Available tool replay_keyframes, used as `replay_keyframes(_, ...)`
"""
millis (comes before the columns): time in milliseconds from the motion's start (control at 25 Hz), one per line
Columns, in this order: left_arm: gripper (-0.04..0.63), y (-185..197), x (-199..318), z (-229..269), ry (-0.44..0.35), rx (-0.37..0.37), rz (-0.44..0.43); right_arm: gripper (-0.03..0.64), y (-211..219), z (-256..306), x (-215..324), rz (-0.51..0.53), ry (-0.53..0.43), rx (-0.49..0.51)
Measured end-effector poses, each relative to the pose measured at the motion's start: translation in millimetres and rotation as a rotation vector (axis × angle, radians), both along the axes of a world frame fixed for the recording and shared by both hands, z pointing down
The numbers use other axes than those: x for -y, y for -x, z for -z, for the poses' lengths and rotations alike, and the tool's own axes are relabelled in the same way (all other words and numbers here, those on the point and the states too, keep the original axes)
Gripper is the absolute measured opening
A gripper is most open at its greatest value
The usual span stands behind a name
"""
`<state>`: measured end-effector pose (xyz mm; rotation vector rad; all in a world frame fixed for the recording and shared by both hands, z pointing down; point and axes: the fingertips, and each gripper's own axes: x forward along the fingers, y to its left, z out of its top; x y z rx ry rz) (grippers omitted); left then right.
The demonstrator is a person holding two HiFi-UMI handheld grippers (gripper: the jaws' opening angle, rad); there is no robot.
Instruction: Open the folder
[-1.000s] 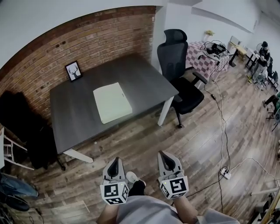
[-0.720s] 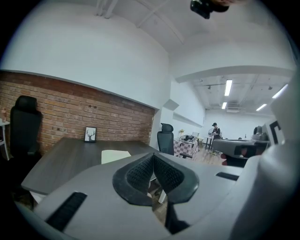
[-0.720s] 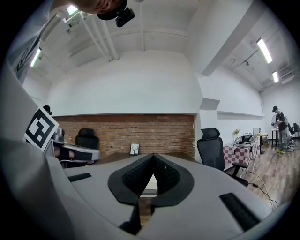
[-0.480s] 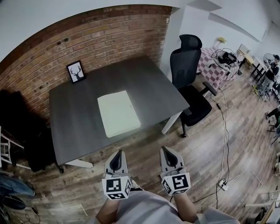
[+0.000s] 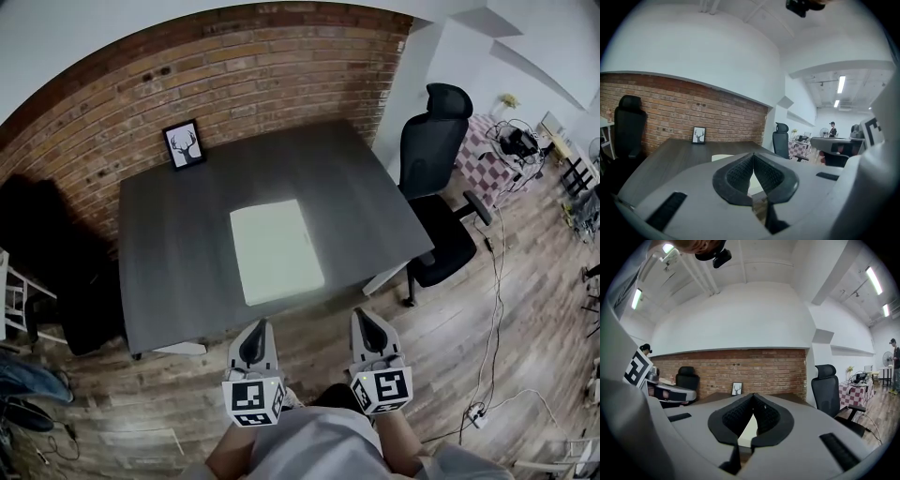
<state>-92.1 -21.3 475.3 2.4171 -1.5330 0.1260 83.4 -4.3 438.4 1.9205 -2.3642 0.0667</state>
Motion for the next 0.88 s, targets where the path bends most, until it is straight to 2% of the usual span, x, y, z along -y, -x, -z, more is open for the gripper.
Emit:
replay_keyframes(320, 0.005, -14.9, 34.8, 0.0, -0.003, 0.035, 0.055, -0.002, -8.2, -3.0, 61.8, 0.081, -0.006, 0.026)
replay_keyframes(640, 0.005, -44.9, 87.6, 8.8, -0.02, 0.076, 0.186, -0.002, -28.9, 9.4, 142.4, 0.243, -0.026, 0.027)
replay_keyframes(880, 0.005, -65.0, 117.4, 13.0, -0.015, 0.088, 0.305, -0.002, -50.6, 2.3, 187.5, 0.345, 0.014, 0.042)
